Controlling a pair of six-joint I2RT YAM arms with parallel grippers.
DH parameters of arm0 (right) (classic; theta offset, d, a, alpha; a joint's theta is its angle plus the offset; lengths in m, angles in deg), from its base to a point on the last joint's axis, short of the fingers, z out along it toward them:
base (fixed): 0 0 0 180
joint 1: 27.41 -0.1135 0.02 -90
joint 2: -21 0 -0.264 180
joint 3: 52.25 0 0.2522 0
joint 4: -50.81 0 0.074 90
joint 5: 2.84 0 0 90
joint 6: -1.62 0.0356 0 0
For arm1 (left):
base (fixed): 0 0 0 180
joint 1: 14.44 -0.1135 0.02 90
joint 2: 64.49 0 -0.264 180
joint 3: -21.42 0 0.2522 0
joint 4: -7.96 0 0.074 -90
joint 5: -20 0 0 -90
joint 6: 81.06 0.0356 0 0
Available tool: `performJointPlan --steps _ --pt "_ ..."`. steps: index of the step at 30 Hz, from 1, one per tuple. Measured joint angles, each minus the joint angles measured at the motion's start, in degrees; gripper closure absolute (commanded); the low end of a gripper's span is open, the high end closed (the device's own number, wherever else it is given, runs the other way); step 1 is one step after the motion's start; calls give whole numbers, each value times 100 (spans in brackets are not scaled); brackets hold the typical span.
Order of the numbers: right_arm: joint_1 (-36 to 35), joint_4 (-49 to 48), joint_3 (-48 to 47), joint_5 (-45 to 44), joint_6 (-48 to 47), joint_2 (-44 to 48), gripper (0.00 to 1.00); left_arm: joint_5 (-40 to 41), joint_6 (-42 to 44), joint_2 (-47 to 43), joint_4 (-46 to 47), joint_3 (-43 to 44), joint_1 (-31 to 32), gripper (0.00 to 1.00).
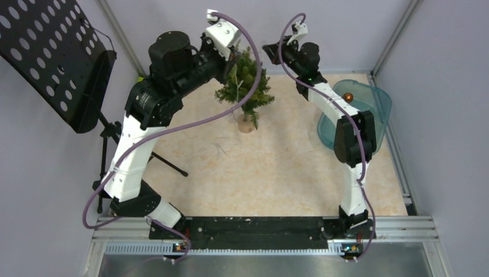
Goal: Decorate the small christmas tree
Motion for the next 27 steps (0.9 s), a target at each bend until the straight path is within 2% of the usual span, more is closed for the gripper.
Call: performJointPlan --steps 7,16,27 --pt "140 -472 302 188 122 138 100 -125 284 -4 -380 -323 706 100" --pt "203 -1255 1709 782 -188 944 100 -297 413 -957 -645 -2892 828 100" --pt "225 -1930 2461 1088 -400 1298 100 -372 608 -1825 -706 -4011 835 100"
